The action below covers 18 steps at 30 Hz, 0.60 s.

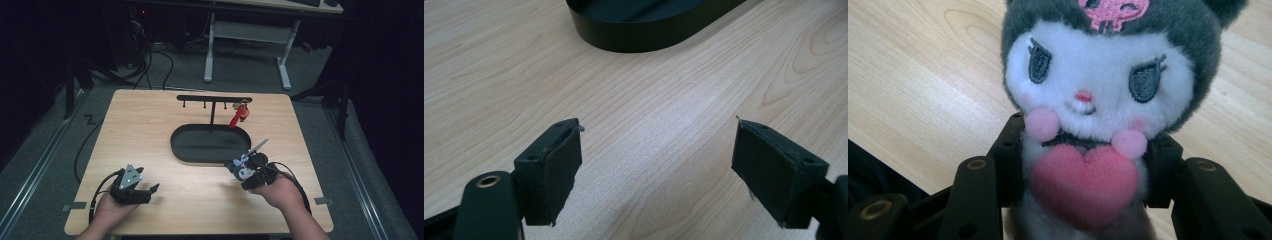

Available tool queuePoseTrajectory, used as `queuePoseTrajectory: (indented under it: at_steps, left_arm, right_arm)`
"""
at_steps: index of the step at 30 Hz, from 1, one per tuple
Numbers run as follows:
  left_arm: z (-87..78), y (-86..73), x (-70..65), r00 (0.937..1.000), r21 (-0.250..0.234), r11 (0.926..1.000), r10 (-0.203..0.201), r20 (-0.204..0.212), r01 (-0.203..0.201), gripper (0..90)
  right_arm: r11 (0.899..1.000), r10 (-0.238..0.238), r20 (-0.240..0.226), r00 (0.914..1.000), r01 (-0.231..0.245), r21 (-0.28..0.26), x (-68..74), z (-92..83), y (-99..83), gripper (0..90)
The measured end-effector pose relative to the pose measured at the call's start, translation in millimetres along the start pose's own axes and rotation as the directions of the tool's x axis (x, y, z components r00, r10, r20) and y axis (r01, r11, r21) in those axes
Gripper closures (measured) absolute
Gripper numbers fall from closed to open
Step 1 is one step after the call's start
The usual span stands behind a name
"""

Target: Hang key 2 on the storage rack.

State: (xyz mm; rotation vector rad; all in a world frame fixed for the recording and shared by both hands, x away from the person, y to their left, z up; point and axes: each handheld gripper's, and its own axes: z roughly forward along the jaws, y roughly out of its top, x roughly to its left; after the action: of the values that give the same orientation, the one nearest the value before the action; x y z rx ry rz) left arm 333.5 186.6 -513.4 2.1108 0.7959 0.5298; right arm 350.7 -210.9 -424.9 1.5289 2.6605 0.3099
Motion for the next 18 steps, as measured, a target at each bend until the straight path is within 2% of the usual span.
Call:
queuePoseTrajectory:
  at_steps: [2, 3, 5, 9, 18]
  left_arm:
    - [0.3, 0.3, -0.9, 1.0000, 0.000, 1.0000, 0.001, 0.003, -0.001, 20.5]
    - [0.4, 0.3, -1.0, 1.0000, 0.000, 1.0000, 0.002, 0.003, -0.002, 20.5]
    - [0.7, 0.6, -0.8, 1.0000, 0.000, 1.0000, 0.002, 0.003, -0.002, 20.5]
    - [0.8, 0.8, -0.5, 1.0000, -0.001, 1.0000, 0.003, 0.005, -0.003, 20.5]
    - [-1.5, -1.3, 1.0, 0.9999, 0.006, 0.9999, -0.009, 0.011, 0.009, 20.4]
  right_arm:
    - [1.000, 0.004, -0.004, 1.0000, -0.004, -0.006, -0.7, -3.7, 2.5, 49.0]
    - [1.000, 0.025, -0.008, 0.9996, -0.025, -0.005, 0.0, -5.9, 3.6, 49.1]
    - [1.000, 0.007, -0.006, 1.0000, -0.007, -0.013, -2.2, -9.8, 6.5, 49.2]
    - [0.999, 0.030, -0.010, 0.9995, -0.030, -0.010, -3.0, -18.6, 12.3, 49.3]
    - [0.999, 0.024, -0.034, 0.9991, -0.025, -0.025, -8.7, -31.8, 28.2, 49.5]
